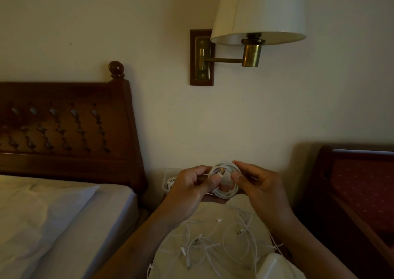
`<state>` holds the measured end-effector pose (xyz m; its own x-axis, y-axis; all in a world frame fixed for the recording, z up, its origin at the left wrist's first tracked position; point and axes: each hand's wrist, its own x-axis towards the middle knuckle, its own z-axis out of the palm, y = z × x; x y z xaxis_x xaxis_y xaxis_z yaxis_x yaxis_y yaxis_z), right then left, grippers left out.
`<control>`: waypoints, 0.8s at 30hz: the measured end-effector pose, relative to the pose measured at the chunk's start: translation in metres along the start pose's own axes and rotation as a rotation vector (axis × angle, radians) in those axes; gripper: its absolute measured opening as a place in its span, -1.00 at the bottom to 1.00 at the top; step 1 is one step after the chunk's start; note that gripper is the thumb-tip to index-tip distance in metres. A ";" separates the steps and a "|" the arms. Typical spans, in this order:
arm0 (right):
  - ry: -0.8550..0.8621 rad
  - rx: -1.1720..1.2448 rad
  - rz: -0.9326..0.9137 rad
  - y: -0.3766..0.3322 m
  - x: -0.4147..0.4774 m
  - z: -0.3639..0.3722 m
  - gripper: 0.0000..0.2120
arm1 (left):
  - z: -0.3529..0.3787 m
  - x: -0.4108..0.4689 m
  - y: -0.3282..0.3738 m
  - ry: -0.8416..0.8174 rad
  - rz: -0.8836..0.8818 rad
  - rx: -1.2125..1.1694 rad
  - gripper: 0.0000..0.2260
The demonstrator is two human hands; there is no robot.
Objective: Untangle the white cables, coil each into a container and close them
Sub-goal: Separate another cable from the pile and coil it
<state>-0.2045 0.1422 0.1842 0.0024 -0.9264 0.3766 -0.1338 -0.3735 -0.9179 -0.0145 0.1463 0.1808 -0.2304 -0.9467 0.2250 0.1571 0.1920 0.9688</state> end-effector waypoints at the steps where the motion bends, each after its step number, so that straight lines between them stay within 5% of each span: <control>1: -0.018 -0.009 0.000 -0.002 0.002 0.000 -0.70 | -0.001 0.001 0.000 -0.003 0.006 0.031 -0.77; 12: 0.003 0.024 0.035 -0.010 0.009 0.003 -0.71 | 0.005 0.005 0.000 -0.057 -0.216 -0.489 -0.86; 18: -0.052 -0.003 0.009 -0.011 0.007 0.001 -0.69 | 0.010 0.009 0.017 -0.086 -0.292 -0.347 -0.62; 21: -0.064 0.026 -0.006 -0.009 0.007 -0.001 -0.71 | 0.014 0.012 0.022 -0.016 -0.219 -0.196 -0.66; 24: -0.139 0.318 0.124 -0.010 0.007 -0.001 -0.74 | 0.019 0.016 0.025 0.109 -0.158 -0.166 -0.75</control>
<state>-0.2042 0.1391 0.1958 0.1427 -0.9552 0.2593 0.1732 -0.2338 -0.9567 -0.0329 0.1410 0.2107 -0.1614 -0.9856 0.0505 0.2852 0.0024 0.9585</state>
